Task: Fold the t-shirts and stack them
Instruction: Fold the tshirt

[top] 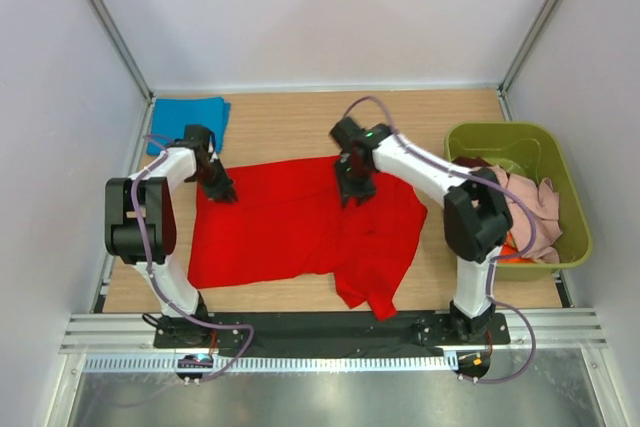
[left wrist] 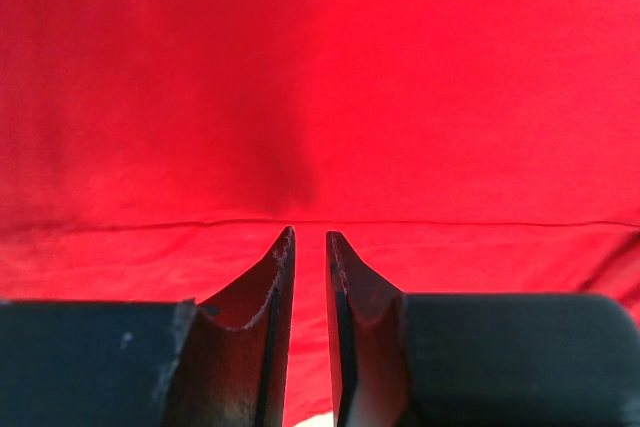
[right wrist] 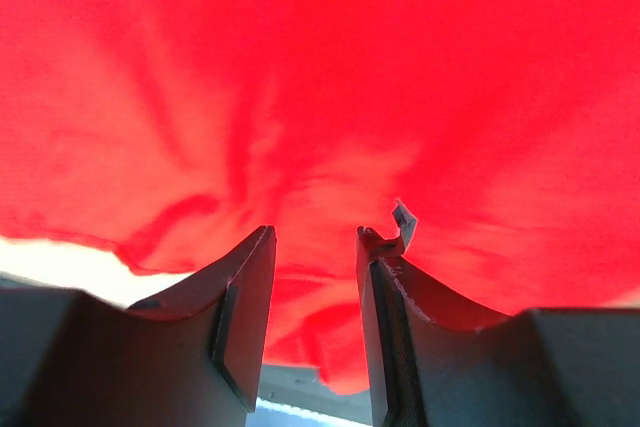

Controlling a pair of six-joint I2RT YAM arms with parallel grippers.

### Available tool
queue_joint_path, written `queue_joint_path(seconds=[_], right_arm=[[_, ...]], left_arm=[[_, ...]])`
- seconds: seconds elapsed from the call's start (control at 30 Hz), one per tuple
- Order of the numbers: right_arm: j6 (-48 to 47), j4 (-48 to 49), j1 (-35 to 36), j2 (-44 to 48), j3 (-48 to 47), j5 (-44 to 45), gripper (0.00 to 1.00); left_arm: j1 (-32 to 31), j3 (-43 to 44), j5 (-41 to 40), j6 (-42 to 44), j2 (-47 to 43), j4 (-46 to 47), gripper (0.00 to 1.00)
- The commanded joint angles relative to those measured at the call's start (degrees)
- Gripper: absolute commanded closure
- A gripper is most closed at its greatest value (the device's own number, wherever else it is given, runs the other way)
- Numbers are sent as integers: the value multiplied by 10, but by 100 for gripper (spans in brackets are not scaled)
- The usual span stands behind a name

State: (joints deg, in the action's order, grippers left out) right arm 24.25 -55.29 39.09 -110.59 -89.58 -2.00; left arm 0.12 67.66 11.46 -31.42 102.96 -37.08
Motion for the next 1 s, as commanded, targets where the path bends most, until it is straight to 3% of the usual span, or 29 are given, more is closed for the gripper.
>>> queue_joint_path(seconds=[0.0,0.17,0.27,0.4,0.57,0.67,0.8,0.97], right_arm=[[2,-12,-110,50,19,38,55],[18,18,-190,13,-30,95,55],[5,27,-210,-39,-105,115,56],[-2,-30,-239,-137,-248,138,56],[-2,-30,-270,-176,-272,75,56],[-8,-32,-265,-141,-232,29,56],[-12,18,-238,-12,-47,-9,52],[-4,27,-189,77,56,-62,50]], left_arm=[[8,-10,-26,-22,-5,0,81],[8,-4,-59,-31,9,-12,80],[8,5,-65,-43,22,-19,80],[8,16,-62,-47,31,-24,80],[8,28,-58,-41,25,-32,80],[8,37,-40,-35,18,-38,80],[8,30,-24,-33,-8,-34,69],[7,13,14,-39,-25,-30,66]])
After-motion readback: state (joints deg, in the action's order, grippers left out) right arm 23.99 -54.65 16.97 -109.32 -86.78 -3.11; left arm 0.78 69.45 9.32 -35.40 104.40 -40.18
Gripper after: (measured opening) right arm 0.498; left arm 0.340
